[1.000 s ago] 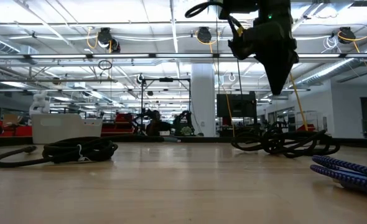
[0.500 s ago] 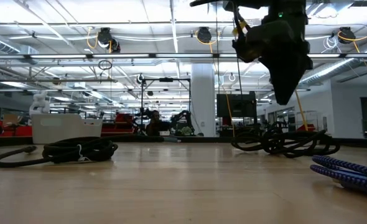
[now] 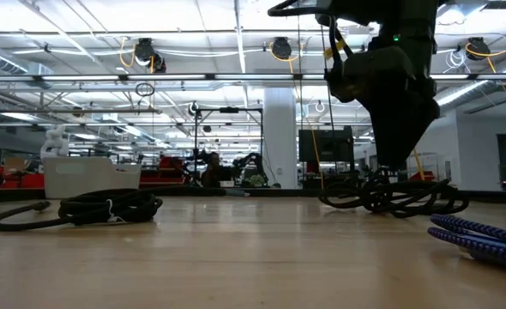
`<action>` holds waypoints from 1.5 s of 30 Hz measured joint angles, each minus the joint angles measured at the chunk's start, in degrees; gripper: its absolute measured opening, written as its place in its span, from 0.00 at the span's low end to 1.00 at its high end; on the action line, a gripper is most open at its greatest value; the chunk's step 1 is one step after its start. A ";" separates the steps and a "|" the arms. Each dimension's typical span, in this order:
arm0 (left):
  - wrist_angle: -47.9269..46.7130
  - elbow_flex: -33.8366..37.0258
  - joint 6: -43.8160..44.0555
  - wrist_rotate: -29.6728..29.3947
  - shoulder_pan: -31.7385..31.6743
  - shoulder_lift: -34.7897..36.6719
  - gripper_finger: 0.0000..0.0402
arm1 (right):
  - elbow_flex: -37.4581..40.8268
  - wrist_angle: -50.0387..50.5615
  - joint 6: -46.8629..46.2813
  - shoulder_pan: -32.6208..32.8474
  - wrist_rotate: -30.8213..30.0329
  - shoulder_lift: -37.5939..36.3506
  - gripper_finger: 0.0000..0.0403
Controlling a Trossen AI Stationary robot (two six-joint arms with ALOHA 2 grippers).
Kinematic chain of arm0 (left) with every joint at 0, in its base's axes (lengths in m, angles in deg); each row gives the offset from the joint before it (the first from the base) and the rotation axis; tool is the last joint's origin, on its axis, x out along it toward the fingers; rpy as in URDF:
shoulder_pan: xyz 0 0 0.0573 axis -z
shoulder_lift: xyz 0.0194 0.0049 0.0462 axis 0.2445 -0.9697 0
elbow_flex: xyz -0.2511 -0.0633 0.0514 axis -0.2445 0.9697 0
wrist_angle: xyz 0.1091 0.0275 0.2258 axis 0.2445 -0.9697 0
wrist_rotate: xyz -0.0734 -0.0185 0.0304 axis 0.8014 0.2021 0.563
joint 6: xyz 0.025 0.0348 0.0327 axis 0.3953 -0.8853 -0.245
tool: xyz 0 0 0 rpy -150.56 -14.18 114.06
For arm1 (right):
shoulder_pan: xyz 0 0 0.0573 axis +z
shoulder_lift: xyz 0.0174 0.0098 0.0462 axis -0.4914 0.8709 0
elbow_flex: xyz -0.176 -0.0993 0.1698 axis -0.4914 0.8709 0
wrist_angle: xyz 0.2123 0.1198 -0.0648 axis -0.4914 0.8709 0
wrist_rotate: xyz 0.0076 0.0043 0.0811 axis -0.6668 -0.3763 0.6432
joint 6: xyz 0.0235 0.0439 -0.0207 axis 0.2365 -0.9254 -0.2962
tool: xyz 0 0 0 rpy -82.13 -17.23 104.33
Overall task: Pick and place USB-C Cables
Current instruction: Put the right black charger cable into the gray bin
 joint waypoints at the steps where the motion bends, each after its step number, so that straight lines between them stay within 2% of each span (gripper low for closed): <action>1: -0.07 0.00 0.01 0.00 0.00 -0.14 0.08 | 0.21 -0.60 0.07 0.23 -0.03 0.00 0.43; 12: 0.26 0.00 -0.98 0.00 0.00 -1.80 0.08 | 0.39 -2.21 -1.74 2.46 -1.79 0.00 0.45; 34: 0.36 0.00 -1.00 0.00 0.00 -2.53 0.08 | 6.61 -9.57 -0.79 2.41 -1.42 0.00 0.45; 45: 0.38 0.00 -0.76 0.00 0.00 -2.53 0.08 | 6.63 -9.53 -1.04 2.41 -1.47 0.02 0.28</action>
